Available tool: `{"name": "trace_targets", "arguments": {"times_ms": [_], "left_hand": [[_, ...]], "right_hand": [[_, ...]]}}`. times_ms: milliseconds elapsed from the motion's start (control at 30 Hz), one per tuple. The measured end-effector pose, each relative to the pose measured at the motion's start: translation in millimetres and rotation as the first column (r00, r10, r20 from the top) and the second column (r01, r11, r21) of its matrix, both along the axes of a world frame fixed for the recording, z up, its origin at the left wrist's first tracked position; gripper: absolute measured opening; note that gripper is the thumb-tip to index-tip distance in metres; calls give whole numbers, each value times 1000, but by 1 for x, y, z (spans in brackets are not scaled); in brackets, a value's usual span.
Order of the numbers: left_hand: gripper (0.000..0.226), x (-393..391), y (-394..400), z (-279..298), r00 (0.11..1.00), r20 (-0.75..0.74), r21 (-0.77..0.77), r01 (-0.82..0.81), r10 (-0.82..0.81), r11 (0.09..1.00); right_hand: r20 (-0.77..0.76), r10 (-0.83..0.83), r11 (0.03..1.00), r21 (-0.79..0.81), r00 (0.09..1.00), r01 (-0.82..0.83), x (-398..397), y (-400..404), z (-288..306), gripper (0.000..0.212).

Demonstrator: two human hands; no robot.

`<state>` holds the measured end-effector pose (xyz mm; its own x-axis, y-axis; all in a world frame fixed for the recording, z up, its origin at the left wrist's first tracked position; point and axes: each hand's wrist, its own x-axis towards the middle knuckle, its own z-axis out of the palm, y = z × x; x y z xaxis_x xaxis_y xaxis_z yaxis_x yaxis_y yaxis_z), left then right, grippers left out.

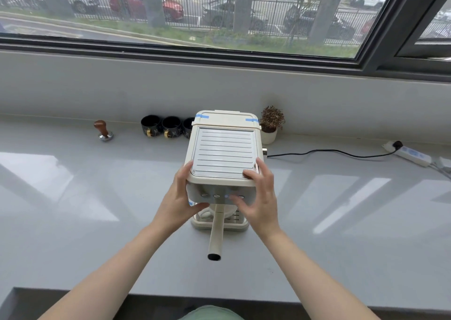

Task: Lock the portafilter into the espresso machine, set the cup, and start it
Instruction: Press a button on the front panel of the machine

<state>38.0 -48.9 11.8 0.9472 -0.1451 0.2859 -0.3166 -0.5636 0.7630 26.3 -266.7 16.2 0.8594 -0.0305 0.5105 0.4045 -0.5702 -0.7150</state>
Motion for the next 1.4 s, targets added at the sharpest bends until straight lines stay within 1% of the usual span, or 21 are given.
{"name": "trace_targets", "arguments": {"times_ms": [67,100,233,567,933,1067,1400], "left_hand": [[104,3,-6,-3,995,93,47,-31,26,998],[101,4,-6,-5,992,116,61,-47,40,997],[97,5,-4,-6,989,138,87,-55,43,995],[95,5,-4,-5,989,130,98,-77,64,992],[95,4,-3,-6,989,132,98,-81,68,992],[96,2,-4,-4,990,113,54,-87,80,995],[97,2,-3,-4,992,101,45,-81,76,996]], "right_hand": [[40,-36,999,-18,999,37,-1,7,-7,62],[52,-47,999,-17,998,48,0,9,-8,64],[69,-53,998,-39,996,56,2,8,-12,67],[103,-70,997,-37,992,74,5,8,-16,66],[104,-42,997,-61,994,48,5,6,-14,64],[104,-64,994,-79,993,73,4,6,-14,66],[45,-124,983,-128,991,129,-1,7,-8,68]]}}
